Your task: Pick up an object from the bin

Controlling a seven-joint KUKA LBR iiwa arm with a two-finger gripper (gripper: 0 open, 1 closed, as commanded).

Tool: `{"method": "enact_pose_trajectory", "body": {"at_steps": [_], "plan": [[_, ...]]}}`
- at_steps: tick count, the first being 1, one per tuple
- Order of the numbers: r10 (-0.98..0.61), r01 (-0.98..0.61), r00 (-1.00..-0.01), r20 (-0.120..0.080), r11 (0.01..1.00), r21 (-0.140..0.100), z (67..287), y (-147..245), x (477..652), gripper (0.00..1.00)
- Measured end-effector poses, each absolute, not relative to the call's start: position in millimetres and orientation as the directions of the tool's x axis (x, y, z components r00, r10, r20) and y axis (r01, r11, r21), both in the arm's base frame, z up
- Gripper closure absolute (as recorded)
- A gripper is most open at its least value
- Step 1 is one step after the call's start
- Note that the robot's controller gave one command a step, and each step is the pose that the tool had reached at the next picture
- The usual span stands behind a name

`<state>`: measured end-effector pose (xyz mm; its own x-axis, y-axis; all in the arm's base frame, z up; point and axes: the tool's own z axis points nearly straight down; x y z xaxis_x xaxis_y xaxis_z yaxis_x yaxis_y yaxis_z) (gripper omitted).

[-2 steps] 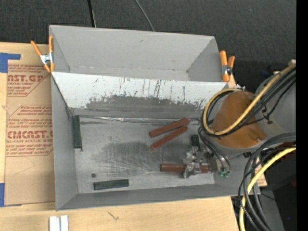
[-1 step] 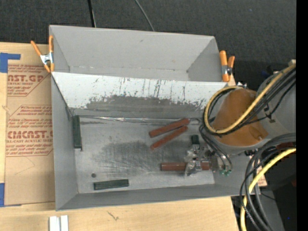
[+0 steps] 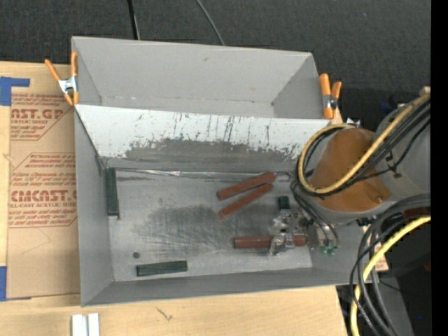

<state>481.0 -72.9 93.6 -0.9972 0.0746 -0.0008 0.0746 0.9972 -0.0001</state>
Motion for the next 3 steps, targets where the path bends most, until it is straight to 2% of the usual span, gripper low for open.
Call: {"method": "enact_pose_trajectory", "body": {"at_steps": [2, 3], "plan": [[0.074, 0.074, -0.997, 0.003, 0.997, 0.000, 104, -73, 479.9, 1.00], [0.074, 0.074, -0.997, 0.007, 0.997, 0.001, 128, -72, 479.1, 1.00]]}}
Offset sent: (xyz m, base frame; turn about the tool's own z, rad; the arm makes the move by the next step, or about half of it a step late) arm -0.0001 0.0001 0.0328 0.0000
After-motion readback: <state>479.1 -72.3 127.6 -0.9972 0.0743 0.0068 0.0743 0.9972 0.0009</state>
